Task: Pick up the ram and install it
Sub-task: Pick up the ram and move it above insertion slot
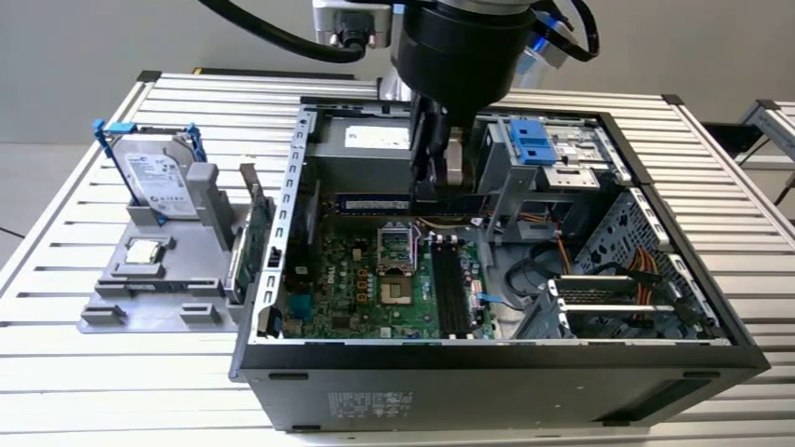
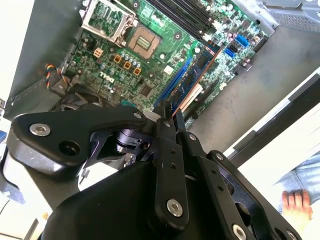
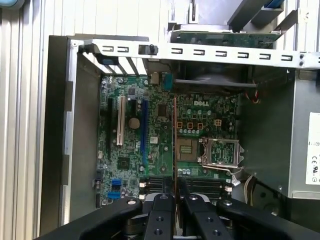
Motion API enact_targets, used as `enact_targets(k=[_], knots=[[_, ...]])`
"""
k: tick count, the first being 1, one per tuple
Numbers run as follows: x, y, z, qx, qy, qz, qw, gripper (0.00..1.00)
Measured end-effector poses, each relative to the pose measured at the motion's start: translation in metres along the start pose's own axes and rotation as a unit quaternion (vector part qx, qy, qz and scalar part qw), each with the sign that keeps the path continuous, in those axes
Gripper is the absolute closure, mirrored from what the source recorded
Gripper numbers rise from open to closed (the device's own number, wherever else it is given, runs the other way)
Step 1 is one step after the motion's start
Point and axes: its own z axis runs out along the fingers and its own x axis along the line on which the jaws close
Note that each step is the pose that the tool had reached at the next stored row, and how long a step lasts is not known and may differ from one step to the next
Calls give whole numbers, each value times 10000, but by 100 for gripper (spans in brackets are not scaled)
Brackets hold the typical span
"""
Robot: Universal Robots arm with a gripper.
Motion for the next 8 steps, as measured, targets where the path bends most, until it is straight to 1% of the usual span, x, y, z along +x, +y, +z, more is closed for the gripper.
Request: enact_targets(k=[8], knots=[[3,-118,-7,0,-3,62,10000,100]])
